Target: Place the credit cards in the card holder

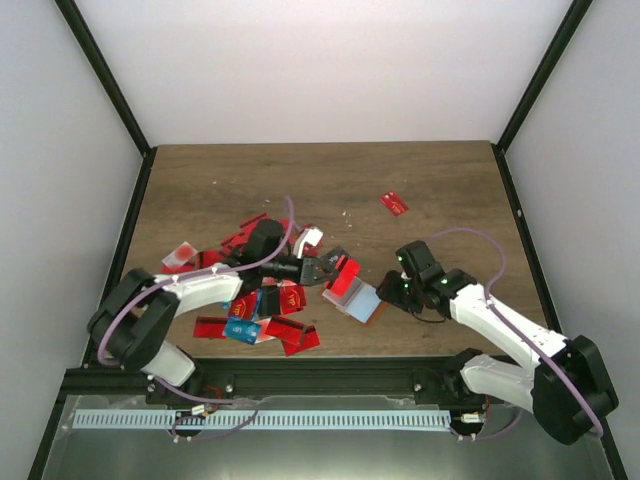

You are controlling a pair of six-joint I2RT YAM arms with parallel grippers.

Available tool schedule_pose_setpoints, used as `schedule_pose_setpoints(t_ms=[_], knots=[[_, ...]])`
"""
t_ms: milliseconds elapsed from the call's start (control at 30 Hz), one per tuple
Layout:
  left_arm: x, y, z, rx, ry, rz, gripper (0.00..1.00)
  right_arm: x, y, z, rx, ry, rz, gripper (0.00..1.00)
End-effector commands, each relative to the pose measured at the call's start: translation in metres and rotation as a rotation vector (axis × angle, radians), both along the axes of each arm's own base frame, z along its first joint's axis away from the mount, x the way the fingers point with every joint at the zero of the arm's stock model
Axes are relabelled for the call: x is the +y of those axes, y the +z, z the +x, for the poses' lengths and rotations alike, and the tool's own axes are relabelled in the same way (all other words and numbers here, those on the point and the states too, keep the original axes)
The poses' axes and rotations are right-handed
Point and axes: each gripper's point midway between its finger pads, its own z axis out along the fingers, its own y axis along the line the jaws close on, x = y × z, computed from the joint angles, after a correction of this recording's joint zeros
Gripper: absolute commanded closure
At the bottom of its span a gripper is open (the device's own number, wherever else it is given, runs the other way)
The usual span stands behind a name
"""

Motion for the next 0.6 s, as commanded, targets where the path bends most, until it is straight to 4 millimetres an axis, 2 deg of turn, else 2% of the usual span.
schedule_pose_setpoints(t_ms=[0,67,133,200,400,567], knots=[[-0.023,-0.007,0.003,-0.034,-0.065,-0.013,0.96,-0.027,-0.021,-0.017,0.105,-0.163,-0.069,0.58],[-0.029,-0.022,0.005,-0.005,-0.079,0.005,0.96,-0.022,-0.031,-0.02,0.128,-0.147,-0.043,0.64],[-0.035,-0.027,0.005,0.007,-0.094,0.008,0.96,-0.011,-0.037,-0.019,0.137,-0.117,-0.002,0.73],[-0.037,-0.031,0.007,0.013,-0.098,0.01,0.96,-0.005,-0.043,-0.017,0.152,-0.101,0.019,0.76],[-0.037,-0.041,0.007,0.023,-0.1,0.035,0.96,0.0,-0.062,-0.013,0.179,-0.081,0.0,0.78],[-0.031,-0.055,0.013,0.017,-0.059,0.107,0.96,-0.006,-0.068,-0.001,0.145,-0.091,-0.045,0.8]])
